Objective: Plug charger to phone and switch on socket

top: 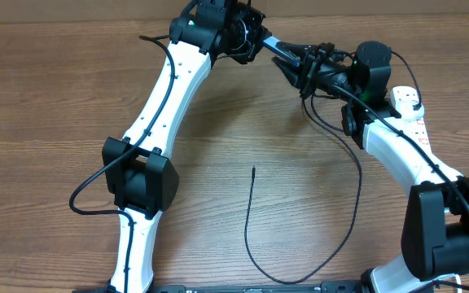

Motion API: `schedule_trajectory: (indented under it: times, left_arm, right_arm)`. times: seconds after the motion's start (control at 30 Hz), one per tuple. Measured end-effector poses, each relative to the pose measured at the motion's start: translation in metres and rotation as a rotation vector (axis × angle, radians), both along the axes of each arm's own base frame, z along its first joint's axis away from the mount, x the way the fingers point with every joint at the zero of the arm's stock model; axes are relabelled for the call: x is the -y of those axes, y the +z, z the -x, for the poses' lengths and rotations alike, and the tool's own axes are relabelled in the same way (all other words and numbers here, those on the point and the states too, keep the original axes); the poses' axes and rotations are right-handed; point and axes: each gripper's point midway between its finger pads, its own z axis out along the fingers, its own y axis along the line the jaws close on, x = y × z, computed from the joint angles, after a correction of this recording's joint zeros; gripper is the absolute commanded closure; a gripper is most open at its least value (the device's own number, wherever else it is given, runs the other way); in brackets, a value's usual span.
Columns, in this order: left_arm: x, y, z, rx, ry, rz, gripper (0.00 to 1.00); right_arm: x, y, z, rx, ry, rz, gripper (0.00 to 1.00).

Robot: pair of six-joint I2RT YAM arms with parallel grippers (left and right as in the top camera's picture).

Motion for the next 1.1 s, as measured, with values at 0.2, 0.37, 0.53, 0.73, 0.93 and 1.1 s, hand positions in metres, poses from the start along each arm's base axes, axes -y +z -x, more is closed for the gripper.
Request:
schedule_trajectory:
  times: [0.2,0.37,0.53,0.73,0.93,1.1]
  left_arm:
    - [-0.001,0.000,-0.001,0.005,0.008,-0.007,0.96]
    - [-0.015,-0.002,-0.006,0.015,0.007,-0.029,0.96]
    - [-0.057,0.000,-0.021,0.049,-0.018,-0.027,0.96]
    - [-0.143,0.019,-0.038,0.169,-0.123,0.050,0.96]
    - [-0.161,0.029,-0.010,0.285,-0.361,0.122,0.96]
    - [-0.152,0.025,0.027,0.369,-0.566,0.131,0.96]
  right_arm:
    - [-0.004,0.000,0.003,0.020,0.023,0.011,0.00]
    - [-0.003,0.001,0.004,0.078,0.034,0.048,0.00]
    - [0.010,0.001,0.001,0.196,0.038,0.123,0.00]
    - [0.024,-0.004,0.001,0.391,0.067,0.267,0.00]
    - [0.016,-0.032,0.019,0.457,0.192,0.384,0.06]
    - [-0.009,-0.030,0.038,0.644,0.315,0.426,0.07]
